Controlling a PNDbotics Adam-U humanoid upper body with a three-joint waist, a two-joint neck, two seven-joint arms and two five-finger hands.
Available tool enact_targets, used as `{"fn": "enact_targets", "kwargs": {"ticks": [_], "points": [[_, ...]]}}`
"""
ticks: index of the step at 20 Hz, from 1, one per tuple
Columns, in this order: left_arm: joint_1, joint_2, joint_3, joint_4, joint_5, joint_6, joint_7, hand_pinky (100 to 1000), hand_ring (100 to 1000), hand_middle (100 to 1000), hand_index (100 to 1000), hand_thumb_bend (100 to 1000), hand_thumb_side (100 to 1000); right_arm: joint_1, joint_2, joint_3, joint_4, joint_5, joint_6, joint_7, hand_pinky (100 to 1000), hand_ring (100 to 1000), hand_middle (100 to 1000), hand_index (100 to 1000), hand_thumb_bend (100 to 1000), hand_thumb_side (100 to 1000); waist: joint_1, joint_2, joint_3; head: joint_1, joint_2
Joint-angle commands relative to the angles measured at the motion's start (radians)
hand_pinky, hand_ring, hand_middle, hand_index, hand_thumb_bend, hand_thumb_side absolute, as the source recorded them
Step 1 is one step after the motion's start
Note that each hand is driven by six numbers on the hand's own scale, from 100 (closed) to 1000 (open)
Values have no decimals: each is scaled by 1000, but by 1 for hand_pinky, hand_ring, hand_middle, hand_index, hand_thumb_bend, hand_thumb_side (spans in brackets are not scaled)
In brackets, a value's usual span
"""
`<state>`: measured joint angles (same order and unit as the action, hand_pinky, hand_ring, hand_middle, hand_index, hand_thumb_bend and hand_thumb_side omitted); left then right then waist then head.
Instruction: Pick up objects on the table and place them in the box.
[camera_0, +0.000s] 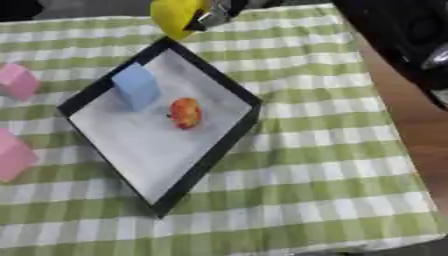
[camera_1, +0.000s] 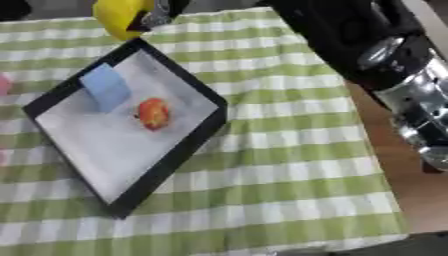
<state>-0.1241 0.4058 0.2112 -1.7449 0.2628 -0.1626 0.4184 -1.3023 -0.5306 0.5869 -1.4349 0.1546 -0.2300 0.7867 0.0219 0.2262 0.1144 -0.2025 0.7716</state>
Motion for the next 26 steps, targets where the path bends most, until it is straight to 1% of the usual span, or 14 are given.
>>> {"fn": "enact_targets", "kwargs": {"ticks": [1, 5, 9, 12, 17, 26], "points": [[-6, 36, 1, -16, 0, -1, -4, 813, 797, 834, 817, 121, 783, -28, 15, 16, -22, -11, 9, 15, 770, 607, 445, 558, 288, 100, -3, -33, 4, -7, -2], [-7, 34, 1, -15, 1, 0, -5, 813, 797, 834, 817, 121, 785, -24, 40, 34, 8, 5, 8, 32, 772, 606, 445, 559, 280, 100, -3, -31, 7, -8, -2], [-8, 33, 0, -15, 1, 1, -5, 813, 797, 834, 817, 121, 784, -13, 61, 38, 56, 19, -5, 47, 774, 606, 444, 559, 270, 100, -2, -29, 9, -9, -2], [-9, 31, -1, -15, 2, 1, -5, 813, 797, 834, 817, 121, 785, -4, 79, 45, 92, 40, -26, 58, 773, 606, 445, 559, 274, 100, 0, -27, 11, -11, -2], [-10, 28, -2, -15, 3, 2, -7, 814, 797, 834, 817, 120, 786, 16, 112, 76, 113, 81, -72, 71, 770, 607, 447, 560, 281, 100, 2, -23, 14, -19, -2], [-11, 24, -4, -15, 5, 4, -9, 814, 797, 833, 816, 121, 787, 57, 167, 98, 177, 158, -104, 75, 768, 605, 450, 563, 284, 100, 2, -22, 19, -33, -4]]}}
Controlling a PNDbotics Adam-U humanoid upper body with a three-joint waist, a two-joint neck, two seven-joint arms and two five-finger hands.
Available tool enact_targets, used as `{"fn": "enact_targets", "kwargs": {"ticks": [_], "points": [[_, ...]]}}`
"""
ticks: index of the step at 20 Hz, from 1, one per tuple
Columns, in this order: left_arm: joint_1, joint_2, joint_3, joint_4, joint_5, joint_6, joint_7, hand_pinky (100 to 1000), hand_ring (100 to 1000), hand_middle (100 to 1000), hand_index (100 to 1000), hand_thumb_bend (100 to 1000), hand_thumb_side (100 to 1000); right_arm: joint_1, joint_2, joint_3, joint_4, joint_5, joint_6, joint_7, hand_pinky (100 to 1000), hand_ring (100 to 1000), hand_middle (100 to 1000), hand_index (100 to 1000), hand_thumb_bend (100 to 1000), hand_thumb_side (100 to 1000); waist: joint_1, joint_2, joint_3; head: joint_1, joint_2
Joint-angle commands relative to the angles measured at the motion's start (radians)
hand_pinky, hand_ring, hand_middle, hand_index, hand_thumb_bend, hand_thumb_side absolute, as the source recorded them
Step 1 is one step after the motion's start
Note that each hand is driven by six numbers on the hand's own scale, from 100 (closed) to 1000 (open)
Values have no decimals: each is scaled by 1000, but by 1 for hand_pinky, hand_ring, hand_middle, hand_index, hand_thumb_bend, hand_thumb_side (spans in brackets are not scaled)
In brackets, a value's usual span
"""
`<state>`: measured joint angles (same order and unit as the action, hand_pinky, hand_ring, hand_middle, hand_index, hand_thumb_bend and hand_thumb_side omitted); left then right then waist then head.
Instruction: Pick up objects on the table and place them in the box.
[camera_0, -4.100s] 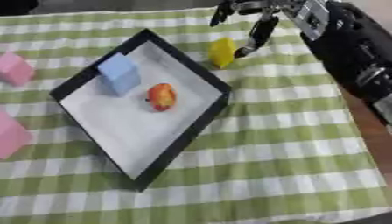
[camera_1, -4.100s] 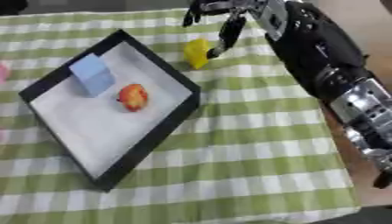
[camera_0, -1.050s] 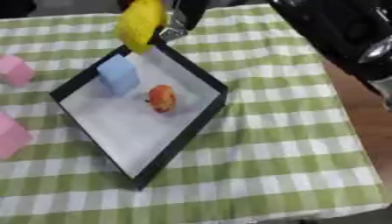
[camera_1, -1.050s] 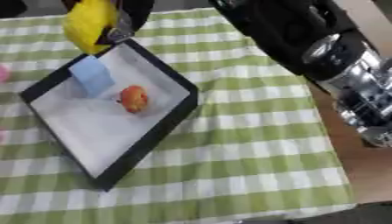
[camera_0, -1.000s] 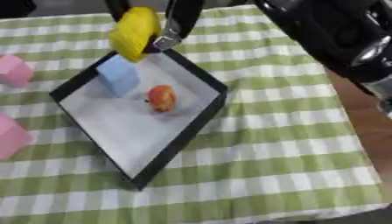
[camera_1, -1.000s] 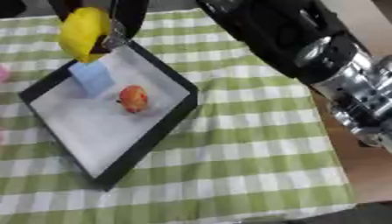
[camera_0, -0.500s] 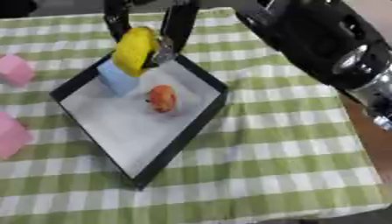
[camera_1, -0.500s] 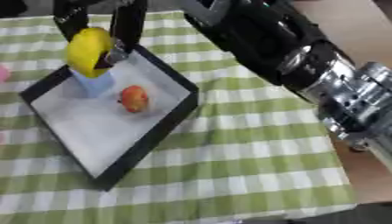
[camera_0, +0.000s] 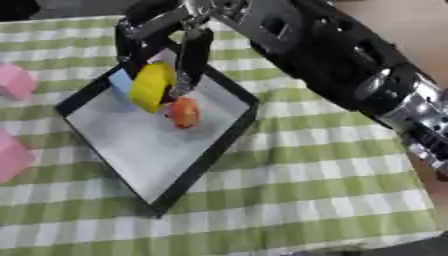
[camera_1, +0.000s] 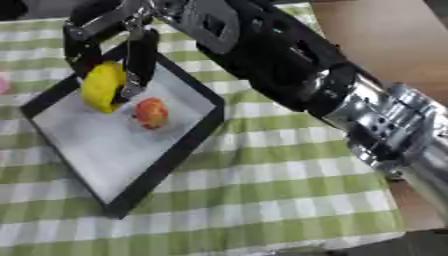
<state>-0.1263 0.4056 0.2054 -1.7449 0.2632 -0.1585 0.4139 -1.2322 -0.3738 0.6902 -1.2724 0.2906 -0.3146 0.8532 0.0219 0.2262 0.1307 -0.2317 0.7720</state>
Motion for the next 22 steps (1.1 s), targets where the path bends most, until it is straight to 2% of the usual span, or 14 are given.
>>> {"fn": "enact_targets", "kwargs": {"ticks": [1, 9, 12, 14, 17, 22], "points": [[-9, 24, 1, -15, 4, 0, -4, 814, 797, 833, 815, 121, 787, -9, 17, -5, 24, 32, -23, 7, 768, 605, 452, 566, 286, 100, 3, -21, 3, -5, -5], [-10, 23, 1, -15, 4, 0, -5, 815, 797, 833, 815, 121, 786, 16, 45, -5, 86, 115, -49, -28, 771, 633, 500, 624, 336, 100, 3, -19, 5, -3, -10], [-9, 23, 1, -15, 4, 1, -5, 815, 797, 833, 815, 121, 787, 18, 45, -7, 96, 133, -57, -41, 796, 701, 574, 696, 418, 100, 3, -19, 4, -2, -11], [-9, 24, 0, -15, 4, 1, -5, 815, 797, 833, 815, 121, 786, 19, 44, -7, 97, 140, -64, -41, 829, 774, 679, 768, 454, 104, 4, -19, 3, 0, -11], [-8, 24, 0, -14, 5, 0, -5, 815, 797, 833, 815, 121, 787, 17, 36, -11, 92, 144, -79, -38, 871, 836, 778, 840, 508, 197, 4, -19, 1, 1, -10], [-7, 26, 1, -13, 4, 0, -5, 815, 797, 833, 815, 122, 785, 6, 19, -24, 75, 128, -101, -38, 900, 885, 841, 878, 563, 270, 5, -21, -1, 4, -6]]}}
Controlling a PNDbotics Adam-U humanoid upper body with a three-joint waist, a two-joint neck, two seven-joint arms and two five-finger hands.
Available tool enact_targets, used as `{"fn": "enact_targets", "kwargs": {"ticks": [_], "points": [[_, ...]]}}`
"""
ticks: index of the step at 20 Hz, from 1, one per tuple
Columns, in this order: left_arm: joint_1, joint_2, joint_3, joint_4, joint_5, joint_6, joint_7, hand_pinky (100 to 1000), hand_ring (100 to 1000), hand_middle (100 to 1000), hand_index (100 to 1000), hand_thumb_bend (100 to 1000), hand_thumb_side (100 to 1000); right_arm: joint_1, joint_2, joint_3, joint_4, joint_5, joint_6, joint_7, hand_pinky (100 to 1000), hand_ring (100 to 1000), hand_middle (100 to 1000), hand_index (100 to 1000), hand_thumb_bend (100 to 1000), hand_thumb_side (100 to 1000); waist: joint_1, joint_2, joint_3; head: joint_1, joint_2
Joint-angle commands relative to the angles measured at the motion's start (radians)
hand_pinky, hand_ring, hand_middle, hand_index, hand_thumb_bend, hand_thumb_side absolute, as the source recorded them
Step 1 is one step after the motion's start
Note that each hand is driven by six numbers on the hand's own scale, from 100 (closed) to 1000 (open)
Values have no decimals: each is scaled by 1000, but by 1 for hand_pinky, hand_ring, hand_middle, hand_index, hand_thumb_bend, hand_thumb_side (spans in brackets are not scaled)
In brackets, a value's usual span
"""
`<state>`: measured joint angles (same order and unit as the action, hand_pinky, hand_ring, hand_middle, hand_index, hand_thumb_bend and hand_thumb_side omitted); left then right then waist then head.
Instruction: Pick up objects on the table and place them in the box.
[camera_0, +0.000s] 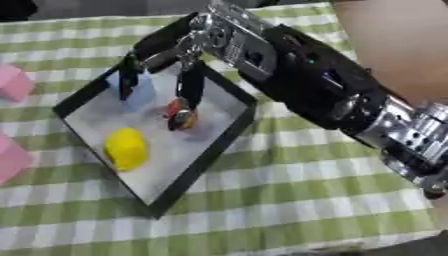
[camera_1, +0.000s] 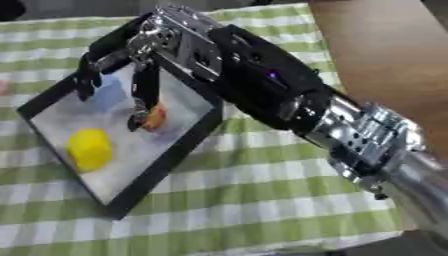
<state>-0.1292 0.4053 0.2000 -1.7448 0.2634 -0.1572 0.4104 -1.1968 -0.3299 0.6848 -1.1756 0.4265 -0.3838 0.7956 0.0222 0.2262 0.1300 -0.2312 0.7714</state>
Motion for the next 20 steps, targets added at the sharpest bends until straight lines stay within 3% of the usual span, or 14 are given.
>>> {"fn": "enact_targets", "kwargs": {"ticks": [1, 3, 6, 11, 15, 20], "points": [[-3, 26, 6, -13, 4, -1, -2, 815, 797, 833, 815, 122, 784, -34, -30, -22, -28, -16, -34, 20, 906, 893, 851, 884, 572, 280, 5, -22, -1, 4, -5], [-3, 28, 7, -13, 3, -1, -1, 815, 797, 833, 815, 122, 784, -44, -42, -31, -44, -34, -35, 19, 909, 898, 857, 888, 577, 285, 5, -23, -2, 5, -4], [-3, 30, 7, -13, 3, -2, -1, 815, 797, 833, 815, 122, 783, -60, -62, -40, -72, -67, -45, 42, 952, 949, 904, 948, 617, 367, 3, -26, -4, 7, -2], [-1, 33, 8, -12, 2, -3, 0, 815, 797, 833, 815, 122, 781, -85, -99, -93, -96, -165, -45, 105, 967, 959, 906, 955, 608, 368, 4, -27, -7, 10, -1], [0, 34, 8, -12, 2, -4, 1, 815, 797, 833, 815, 121, 781, -94, -129, -131, -129, -233, 0, 99, 947, 929, 878, 929, 610, 342, 5, -26, -10, 13, -1], [2, 36, 11, -12, 0, -5, 3, 815, 797, 833, 815, 121, 779, -75, -203, -194, -205, -318, 105, 35, 927, 891, 836, 902, 560, 292, 4, -25, -13, 19, -1]]}}
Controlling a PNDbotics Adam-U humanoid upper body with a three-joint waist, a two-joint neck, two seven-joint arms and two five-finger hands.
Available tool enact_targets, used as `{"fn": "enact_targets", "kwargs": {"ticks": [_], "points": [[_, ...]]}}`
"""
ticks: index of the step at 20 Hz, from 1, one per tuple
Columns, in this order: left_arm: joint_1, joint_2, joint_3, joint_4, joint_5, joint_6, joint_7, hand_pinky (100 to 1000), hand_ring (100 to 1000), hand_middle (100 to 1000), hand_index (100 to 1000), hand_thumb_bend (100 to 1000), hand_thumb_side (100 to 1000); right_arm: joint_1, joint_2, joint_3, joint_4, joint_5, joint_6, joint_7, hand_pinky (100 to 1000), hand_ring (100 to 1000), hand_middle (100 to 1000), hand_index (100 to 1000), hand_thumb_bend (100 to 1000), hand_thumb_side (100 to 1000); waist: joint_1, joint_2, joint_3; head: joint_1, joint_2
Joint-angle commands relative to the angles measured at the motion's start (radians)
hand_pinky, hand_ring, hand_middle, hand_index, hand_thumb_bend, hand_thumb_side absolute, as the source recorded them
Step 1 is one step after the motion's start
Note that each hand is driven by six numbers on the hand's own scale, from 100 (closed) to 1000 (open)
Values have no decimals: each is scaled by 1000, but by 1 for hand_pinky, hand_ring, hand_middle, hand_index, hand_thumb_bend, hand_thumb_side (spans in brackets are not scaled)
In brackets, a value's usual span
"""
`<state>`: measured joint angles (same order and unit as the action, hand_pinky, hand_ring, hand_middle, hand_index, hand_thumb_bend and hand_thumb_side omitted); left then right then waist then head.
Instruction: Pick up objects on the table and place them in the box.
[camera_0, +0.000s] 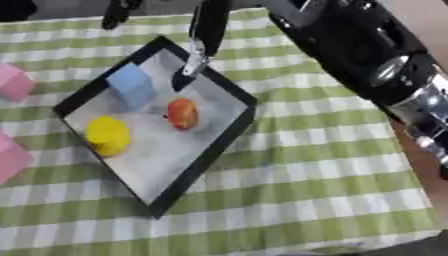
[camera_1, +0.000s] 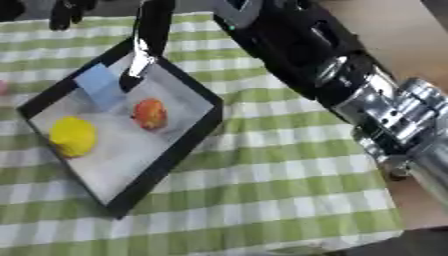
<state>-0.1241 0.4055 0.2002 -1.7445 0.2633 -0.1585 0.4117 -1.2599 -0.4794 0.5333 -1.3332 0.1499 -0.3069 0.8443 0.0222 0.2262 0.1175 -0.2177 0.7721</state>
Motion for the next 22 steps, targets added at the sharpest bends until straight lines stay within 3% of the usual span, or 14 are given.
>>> {"fn": "enact_targets", "kwargs": {"ticks": [1, 6, 10, 14, 18, 22], "points": [[-3, 36, 12, -13, 0, -3, 2, 815, 796, 833, 815, 121, 779, -2, -73, -60, -63, -58, 52, -36, 923, 881, 825, 893, 533, 284, 4, -25, -1, 8, -2], [-3, 40, 16, -14, -3, -4, 7, 815, 797, 833, 815, 120, 775, 91, -180, -161, -151, -160, 187, -178, 922, 842, 768, 844, 389, 251, 3, -20, -1, 16, -3], [-6, 51, 19, -15, -6, -6, 11, 815, 797, 833, 816, 118, 768, 218, -266, -259, -234, -294, 300, -305, 926, 804, 721, 805, 254, 220, 4, -14, -1, 22, -6], [-13, 70, 19, -14, -12, -10, 12, 814, 797, 833, 816, 113, 752, 351, -319, -350, -320, -452, 395, -453, 932, 774, 685, 775, 138, 250, 7, -8, -1, 25, -11], [-27, 107, 31, -12, -37, 3, 11, 812, 801, 838, 826, 101, 724, 470, -321, -429, -389, -567, 447, -597, 935, 757, 664, 756, 100, 358, 11, -4, -4, 25, -12], [-37, 197, 47, -9, -131, 89, -29, 813, 807, 844, 842, 100, 700, 575, -250, -514, -452, -627, 486, -707, 942, 753, 661, 753, 100, 411, 16, -1, -5, 11, -8]]}}
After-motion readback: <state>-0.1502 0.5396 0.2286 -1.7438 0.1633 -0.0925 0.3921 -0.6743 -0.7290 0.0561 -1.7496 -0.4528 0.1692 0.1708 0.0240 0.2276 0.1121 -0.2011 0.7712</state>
